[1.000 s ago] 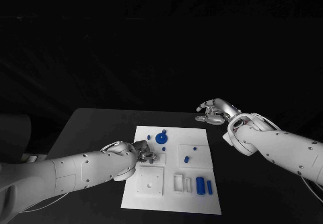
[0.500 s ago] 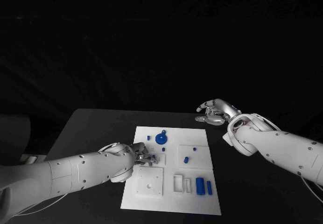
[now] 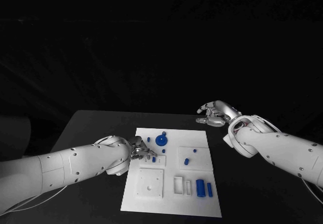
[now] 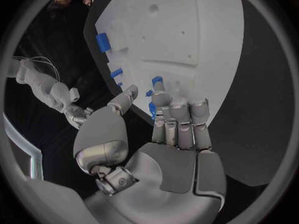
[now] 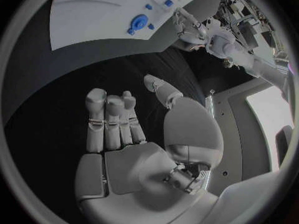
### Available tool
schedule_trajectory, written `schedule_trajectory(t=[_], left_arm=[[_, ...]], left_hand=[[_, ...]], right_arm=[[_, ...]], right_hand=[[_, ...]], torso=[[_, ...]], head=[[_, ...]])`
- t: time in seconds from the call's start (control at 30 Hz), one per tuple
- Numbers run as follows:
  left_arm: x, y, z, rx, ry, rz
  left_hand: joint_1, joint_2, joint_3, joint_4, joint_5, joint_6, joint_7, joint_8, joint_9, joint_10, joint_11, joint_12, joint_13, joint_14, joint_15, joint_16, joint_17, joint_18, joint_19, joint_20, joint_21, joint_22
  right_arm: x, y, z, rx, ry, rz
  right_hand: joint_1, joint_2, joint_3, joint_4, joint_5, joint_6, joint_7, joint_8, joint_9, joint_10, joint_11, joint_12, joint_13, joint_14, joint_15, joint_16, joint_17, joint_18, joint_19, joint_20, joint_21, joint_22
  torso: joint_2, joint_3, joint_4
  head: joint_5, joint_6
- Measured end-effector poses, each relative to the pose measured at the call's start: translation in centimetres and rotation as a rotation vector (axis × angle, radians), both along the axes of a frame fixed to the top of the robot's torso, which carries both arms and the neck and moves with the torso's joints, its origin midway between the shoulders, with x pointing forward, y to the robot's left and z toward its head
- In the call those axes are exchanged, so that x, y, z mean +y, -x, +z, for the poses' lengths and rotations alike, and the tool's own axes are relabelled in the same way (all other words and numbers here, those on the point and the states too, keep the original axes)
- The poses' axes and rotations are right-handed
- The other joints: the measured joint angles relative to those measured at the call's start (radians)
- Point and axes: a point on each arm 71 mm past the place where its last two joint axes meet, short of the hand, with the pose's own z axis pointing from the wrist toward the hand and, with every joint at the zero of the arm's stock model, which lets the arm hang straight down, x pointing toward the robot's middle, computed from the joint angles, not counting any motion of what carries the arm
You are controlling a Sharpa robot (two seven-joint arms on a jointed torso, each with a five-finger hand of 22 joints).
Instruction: Assemble the parts on the task board
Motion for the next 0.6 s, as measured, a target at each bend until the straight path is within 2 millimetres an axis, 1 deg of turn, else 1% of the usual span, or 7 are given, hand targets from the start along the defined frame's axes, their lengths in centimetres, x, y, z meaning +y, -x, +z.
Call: schedule_trajectory(t=[0.13,0.2,0.27,0.37,0.5,0.57,0.6], left_arm=[[0.2,-0.6,1.4,-0.015,0.012,0.003],[0.3,-1.0,2.2,-0.020,0.013,0.002],[0.5,-1.6,3.2,-0.026,0.008,-0.001],[0.7,-2.7,4.3,-0.034,-0.005,0.003],[0.9,-4.3,4.8,-0.037,-0.028,0.019],[1.1,-5.0,4.9,-0.037,-0.039,0.030],[1.2,-5.3,4.9,-0.037,-0.044,0.035]], left_hand=[[0.005,-0.004,0.000,0.000,0.000,-0.001,-0.001,0.000,0.000,0.000,0.000,0.000,-0.001,0.000,0.000,0.000,-0.001,0.000,0.000,0.000,0.000,0.000],[0.020,0.010,0.004,0.000,0.000,-0.003,0.000,0.000,0.000,-0.003,0.001,0.000,-0.003,-0.002,0.002,0.000,-0.002,-0.001,-0.002,-0.002,0.000,0.000],[0.035,0.024,0.008,-0.003,0.000,-0.005,0.002,0.000,0.000,-0.009,0.002,0.000,-0.006,-0.007,0.006,0.000,-0.005,-0.006,-0.009,0.002,-0.005,0.000],[0.068,0.044,0.009,-0.027,0.000,-0.010,0.005,0.000,-0.003,-0.011,0.004,-0.005,-0.011,-0.011,0.003,-0.006,-0.009,-0.006,-0.009,0.002,-0.007,0.000],[0.071,0.048,0.007,-0.030,0.000,-0.012,0.005,0.000,-0.005,-0.013,0.005,-0.005,-0.013,-0.012,0.005,-0.006,-0.011,-0.006,-0.013,0.002,-0.011,0.000],[0.070,0.049,0.003,-0.027,0.000,-0.022,0.007,0.000,-0.008,-0.024,0.006,-0.014,-0.018,-0.021,0.010,-0.015,-0.015,-0.007,-0.018,0.004,-0.017,-0.003],[0.065,0.054,-0.001,-0.023,0.000,-0.026,0.010,0.000,-0.009,-0.027,0.009,-0.016,-0.020,-0.023,0.013,-0.018,-0.017,-0.007,-0.021,0.007,-0.021,-0.005]], right_arm=[[0.0,0.0,0.0,0.000,-0.001,-0.001],[-0.1,0.0,0.0,0.001,0.000,-0.002],[-0.1,-0.1,0.0,0.001,0.000,-0.005],[-0.2,-0.1,-0.1,0.002,-0.001,-0.007],[-0.1,-0.2,-0.1,0.003,-0.003,-0.008],[-0.1,-0.2,-0.1,0.003,-0.003,-0.008],[-0.1,-0.2,-0.1,0.004,-0.004,-0.008]], right_hand=[[0.000,0.000,0.000,0.000,0.000,0.000,0.000,0.000,0.000,0.000,0.000,0.000,0.000,0.000,0.000,0.000,0.000,0.000,0.000,0.000,0.000,0.000],[0.000,0.000,0.000,0.000,0.000,-0.001,-0.001,0.000,0.000,0.000,0.000,0.000,0.000,0.000,0.000,0.000,0.000,0.000,0.000,0.000,0.000,0.000],[0.000,0.000,0.000,0.000,0.000,0.000,0.001,0.000,0.000,0.000,0.000,0.000,0.000,0.000,0.000,0.000,0.000,0.000,0.000,0.000,0.000,0.000],[0.000,0.000,0.000,0.000,0.000,0.002,0.002,0.000,0.000,0.000,0.000,0.000,0.000,0.000,0.000,0.000,0.000,0.000,0.000,0.000,0.000,0.000],[0.000,0.000,0.000,0.000,0.000,0.002,0.002,0.000,0.000,0.000,0.000,0.000,0.000,0.000,0.000,0.000,0.000,0.000,0.000,0.000,0.000,0.000],[0.000,0.000,0.000,0.000,0.000,0.002,0.002,0.000,0.000,0.000,0.000,0.000,0.000,0.000,0.000,0.000,0.000,0.000,0.000,0.000,0.000,0.000],[0.000,0.000,0.000,0.000,0.000,0.002,0.002,0.000,0.000,0.000,0.000,0.000,-0.001,0.000,0.000,0.000,0.000,0.000,0.000,0.000,0.000,0.000]], torso=[[0.000,0.0003,-0.0001],[0.000,0.0005,-0.0001],[0.000,0.0006,-0.0007],[0.000,0.0005,-0.0012],[0.001,0.0002,-0.0013],[0.001,0.0001,-0.0015],[0.002,0.0001,-0.0018]], head=[[0.000,0.004],[0.001,0.007],[0.001,0.010],[0.002,0.014],[0.005,0.020],[0.007,0.023],[0.008,0.024]])
